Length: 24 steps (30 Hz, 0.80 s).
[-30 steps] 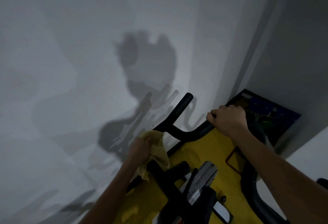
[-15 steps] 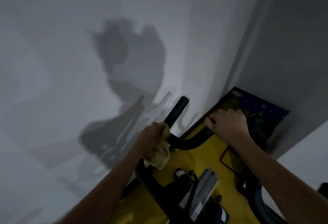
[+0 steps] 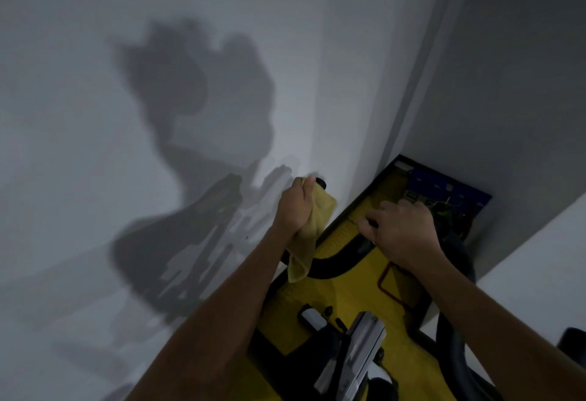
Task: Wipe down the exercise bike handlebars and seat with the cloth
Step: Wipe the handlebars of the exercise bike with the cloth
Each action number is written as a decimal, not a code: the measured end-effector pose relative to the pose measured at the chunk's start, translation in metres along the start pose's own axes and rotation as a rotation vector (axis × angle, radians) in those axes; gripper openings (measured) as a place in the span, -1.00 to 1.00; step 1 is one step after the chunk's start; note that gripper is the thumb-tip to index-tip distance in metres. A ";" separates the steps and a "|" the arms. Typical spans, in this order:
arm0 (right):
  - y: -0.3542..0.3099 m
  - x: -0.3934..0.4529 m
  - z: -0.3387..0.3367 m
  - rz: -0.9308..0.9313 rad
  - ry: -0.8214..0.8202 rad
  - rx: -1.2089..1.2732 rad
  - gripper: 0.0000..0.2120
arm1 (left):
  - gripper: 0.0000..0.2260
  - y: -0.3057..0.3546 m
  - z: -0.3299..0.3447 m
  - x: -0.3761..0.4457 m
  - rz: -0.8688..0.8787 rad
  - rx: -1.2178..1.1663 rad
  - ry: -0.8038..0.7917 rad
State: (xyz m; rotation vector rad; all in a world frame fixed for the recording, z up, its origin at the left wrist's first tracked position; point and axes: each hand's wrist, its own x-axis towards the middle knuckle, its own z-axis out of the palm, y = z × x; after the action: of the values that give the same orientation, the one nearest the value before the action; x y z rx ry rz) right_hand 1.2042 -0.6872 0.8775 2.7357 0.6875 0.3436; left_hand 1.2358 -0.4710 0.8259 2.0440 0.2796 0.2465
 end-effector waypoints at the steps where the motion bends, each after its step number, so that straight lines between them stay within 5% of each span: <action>1: 0.000 0.000 0.001 0.000 0.009 -0.002 -0.75 | -0.51 0.006 0.003 0.007 -0.002 -0.005 -0.002; 12: 0.000 0.003 0.002 -0.011 0.042 0.041 -0.73 | -0.26 -0.020 0.002 0.010 -0.020 0.136 -0.046; 19: 0.001 0.004 0.002 -0.033 0.033 0.003 -0.77 | -0.39 -0.053 -0.013 -0.014 -0.128 0.171 -0.092; 24: 0.003 0.005 0.004 -0.067 0.024 -0.022 -0.90 | -0.50 -0.065 -0.025 -0.029 -0.022 0.550 -0.156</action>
State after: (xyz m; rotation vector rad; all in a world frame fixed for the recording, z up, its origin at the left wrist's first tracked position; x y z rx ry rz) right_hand 1.2108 -0.6887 0.8751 2.6848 0.7753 0.3670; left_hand 1.1948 -0.4295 0.7786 2.5850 0.2946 -0.0114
